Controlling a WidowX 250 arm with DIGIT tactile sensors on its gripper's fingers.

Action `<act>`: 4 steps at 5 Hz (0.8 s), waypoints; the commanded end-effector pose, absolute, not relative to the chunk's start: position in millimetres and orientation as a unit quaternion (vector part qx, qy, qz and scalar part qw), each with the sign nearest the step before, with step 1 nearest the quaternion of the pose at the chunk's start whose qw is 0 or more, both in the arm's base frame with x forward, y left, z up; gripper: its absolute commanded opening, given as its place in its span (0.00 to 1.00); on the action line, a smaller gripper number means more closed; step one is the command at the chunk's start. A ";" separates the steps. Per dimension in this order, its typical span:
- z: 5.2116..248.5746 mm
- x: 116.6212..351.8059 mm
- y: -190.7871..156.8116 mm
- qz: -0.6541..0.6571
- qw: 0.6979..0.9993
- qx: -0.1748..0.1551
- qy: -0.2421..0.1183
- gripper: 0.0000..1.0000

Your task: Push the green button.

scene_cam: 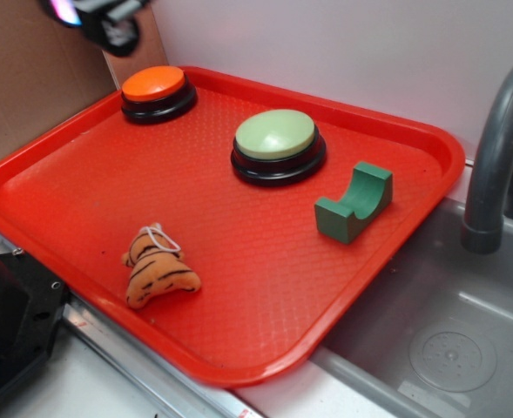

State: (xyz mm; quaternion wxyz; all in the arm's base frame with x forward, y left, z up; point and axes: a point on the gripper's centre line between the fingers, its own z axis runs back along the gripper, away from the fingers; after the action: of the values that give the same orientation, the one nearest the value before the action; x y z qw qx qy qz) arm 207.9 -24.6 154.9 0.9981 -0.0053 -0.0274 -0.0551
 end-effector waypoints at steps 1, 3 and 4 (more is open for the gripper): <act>99.3 261.0 -22.1 -0.114 0.991 -0.029 -0.061 1.00; 69.7 286.3 -25.0 -0.154 0.983 -0.030 -0.097 1.00; 60.5 292.6 -18.3 -0.160 0.982 -0.022 -0.096 1.00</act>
State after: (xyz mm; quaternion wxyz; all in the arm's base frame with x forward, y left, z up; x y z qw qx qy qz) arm 281.4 -20.3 50.0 0.9830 -0.0300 -0.0722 -0.1659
